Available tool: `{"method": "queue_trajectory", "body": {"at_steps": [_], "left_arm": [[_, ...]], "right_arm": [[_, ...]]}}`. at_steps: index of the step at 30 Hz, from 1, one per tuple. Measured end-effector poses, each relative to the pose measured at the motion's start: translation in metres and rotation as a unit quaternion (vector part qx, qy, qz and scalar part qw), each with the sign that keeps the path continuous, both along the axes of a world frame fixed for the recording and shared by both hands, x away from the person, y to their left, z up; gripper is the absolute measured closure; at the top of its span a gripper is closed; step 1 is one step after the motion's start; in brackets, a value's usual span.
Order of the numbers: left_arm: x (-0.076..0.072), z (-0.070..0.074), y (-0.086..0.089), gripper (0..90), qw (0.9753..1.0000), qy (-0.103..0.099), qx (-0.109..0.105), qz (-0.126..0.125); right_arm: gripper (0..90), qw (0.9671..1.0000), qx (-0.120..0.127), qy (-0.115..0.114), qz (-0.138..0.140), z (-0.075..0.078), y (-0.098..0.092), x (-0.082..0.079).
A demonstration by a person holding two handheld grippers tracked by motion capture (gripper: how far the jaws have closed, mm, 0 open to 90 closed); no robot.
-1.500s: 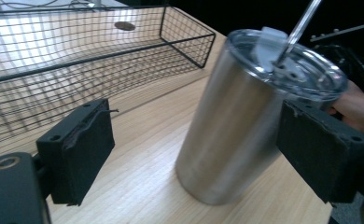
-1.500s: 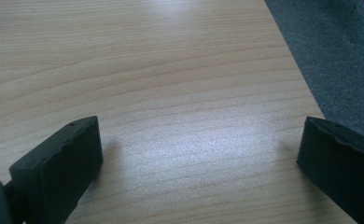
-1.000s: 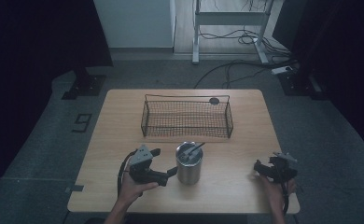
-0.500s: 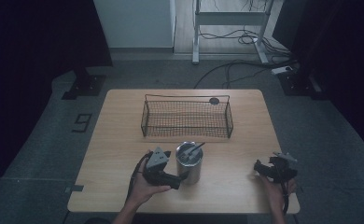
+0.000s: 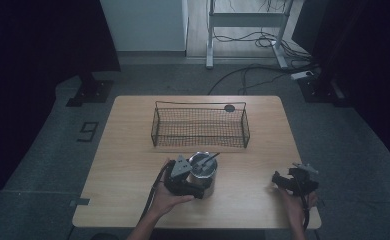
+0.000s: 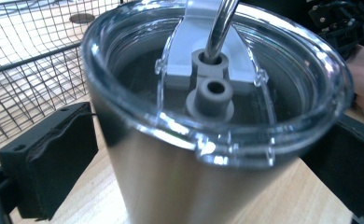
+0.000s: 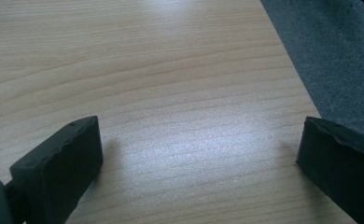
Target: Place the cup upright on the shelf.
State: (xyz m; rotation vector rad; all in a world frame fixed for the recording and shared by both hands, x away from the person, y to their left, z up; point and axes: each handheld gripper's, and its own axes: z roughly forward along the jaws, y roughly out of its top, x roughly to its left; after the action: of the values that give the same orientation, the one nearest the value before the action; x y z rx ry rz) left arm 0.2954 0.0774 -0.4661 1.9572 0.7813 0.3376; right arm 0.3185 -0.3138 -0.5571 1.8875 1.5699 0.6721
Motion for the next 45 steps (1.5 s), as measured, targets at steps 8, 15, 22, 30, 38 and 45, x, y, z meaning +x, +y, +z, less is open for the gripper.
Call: {"method": "queue_trajectory", "body": {"at_steps": [8,15,22,30,38,45], "left_arm": [[0.002,-0.009,-0.019,1.7,0.9988,-0.026,0.025,0.034],[0.004,-0.012,-0.022,3.5,0.9984,-0.030,0.033,0.036],[0.005,-0.012,-0.021,4.0,0.9986,-0.031,0.034,0.025],[0.004,-0.010,-0.019,4.1,0.9988,-0.031,0.035,0.017],[0.003,0.002,-0.016,4.1,0.9989,-0.035,0.027,0.016],[0.005,0.016,-0.009,4.1,0.9981,-0.044,0.021,0.039]], "right_arm": [[0.0,1.0000,0.000,0.000,0.000,0.000,0.000,0.000],[0.0,1.0000,0.000,0.000,0.000,0.000,0.000,0.000],[0.0,1.0000,0.000,0.000,0.000,0.000,0.000,0.000],[0.0,1.0000,0.000,0.000,0.000,0.000,0.000,0.000],[0.0,1.0000,0.000,0.000,0.000,0.000,0.000,0.000],[0.0,1.0000,0.000,0.000,0.000,0.000,0.000,0.000]]}}
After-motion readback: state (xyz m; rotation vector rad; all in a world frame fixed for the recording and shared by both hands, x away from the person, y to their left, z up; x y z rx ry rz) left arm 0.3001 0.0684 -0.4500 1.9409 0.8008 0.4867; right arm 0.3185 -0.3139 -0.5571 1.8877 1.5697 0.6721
